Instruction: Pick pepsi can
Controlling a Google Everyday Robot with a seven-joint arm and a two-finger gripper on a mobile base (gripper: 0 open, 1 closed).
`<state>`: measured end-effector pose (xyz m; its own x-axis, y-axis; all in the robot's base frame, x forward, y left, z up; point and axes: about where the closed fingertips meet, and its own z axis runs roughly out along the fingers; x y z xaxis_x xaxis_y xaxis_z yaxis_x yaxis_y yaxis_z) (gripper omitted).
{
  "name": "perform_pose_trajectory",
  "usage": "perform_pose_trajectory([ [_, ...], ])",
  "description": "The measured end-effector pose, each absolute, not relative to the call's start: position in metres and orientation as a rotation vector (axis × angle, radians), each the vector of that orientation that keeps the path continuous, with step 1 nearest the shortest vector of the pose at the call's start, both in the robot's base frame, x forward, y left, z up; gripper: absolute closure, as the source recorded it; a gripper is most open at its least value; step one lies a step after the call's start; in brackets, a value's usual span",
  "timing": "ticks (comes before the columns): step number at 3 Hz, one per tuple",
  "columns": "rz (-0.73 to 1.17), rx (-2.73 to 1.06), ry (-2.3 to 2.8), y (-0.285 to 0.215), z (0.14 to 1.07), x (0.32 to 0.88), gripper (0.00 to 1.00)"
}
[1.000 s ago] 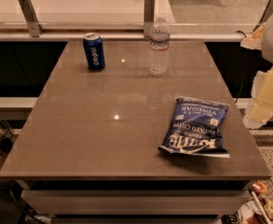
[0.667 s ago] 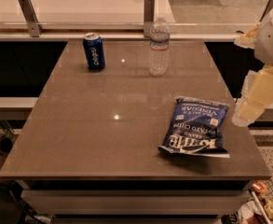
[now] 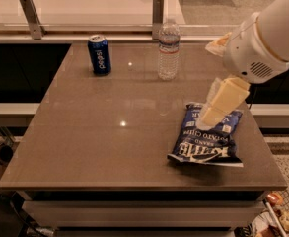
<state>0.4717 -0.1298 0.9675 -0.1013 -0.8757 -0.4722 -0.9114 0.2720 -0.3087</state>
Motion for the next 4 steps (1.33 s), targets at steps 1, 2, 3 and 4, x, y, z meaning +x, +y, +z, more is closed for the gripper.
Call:
perform_pose_trajectory([
  [1, 0.223, -1.547, 1.904, -0.091, 0.950, 0.491, 0.00],
  [2, 0.371, -1.463, 1.853, -0.058, 0.932, 0.518, 0.00],
  [3, 0.479, -1.389, 1.818, -0.033, 0.923, 0.546, 0.00],
  [4, 0.540, -1.299, 1.810, -0.014, 0.918, 0.575, 0.00],
])
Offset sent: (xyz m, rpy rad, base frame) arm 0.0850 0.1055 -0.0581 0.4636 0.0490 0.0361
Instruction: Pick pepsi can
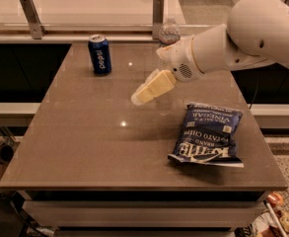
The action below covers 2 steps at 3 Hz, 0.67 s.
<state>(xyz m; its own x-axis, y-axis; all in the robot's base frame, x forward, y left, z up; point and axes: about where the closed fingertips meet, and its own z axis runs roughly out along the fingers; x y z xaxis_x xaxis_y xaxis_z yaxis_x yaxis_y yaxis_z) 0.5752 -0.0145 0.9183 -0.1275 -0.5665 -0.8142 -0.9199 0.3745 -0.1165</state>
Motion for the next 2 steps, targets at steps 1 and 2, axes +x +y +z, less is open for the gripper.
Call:
perform_pose_trajectory([
  [1, 0.527, -1.189, 1.815, -0.0045, 0.9223, 0.6091, 0.00],
  [2, 0.527, -1.192, 1.815, -0.0043, 0.9221, 0.6084, 0.00],
])
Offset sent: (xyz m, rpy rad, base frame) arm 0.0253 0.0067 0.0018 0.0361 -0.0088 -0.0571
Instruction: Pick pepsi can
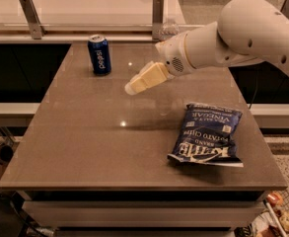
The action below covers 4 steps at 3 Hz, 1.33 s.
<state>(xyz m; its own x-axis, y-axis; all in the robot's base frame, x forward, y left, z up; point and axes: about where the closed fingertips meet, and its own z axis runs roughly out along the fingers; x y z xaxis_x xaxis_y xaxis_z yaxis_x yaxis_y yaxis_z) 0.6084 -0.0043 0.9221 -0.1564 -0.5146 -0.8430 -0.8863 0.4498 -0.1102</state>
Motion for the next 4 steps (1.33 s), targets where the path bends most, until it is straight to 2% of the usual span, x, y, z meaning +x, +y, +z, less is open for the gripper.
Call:
perform_pose_trajectory([
  [1, 0.525, -1.168, 1.806, 0.002, 0.920, 0.618, 0.00],
  [4, 0.563, -1.060, 1.663, 0.070, 0.895, 0.686, 0.00],
])
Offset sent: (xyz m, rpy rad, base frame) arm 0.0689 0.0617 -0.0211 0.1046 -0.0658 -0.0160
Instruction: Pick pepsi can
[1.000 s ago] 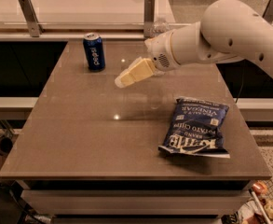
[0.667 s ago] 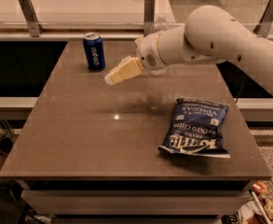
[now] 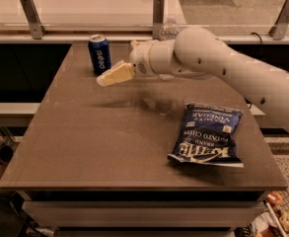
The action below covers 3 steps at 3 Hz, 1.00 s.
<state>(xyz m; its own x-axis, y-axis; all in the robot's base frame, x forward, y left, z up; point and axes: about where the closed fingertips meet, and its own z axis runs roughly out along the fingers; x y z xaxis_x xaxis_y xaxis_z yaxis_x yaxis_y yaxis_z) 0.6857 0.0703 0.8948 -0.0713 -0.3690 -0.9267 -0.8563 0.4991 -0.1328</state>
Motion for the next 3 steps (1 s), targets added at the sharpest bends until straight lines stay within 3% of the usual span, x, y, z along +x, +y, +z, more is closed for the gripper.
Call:
perform_pose_trajectory([
  [3, 0.643, -0.953, 1.494, 0.110, 0.880, 0.747, 0.00],
])
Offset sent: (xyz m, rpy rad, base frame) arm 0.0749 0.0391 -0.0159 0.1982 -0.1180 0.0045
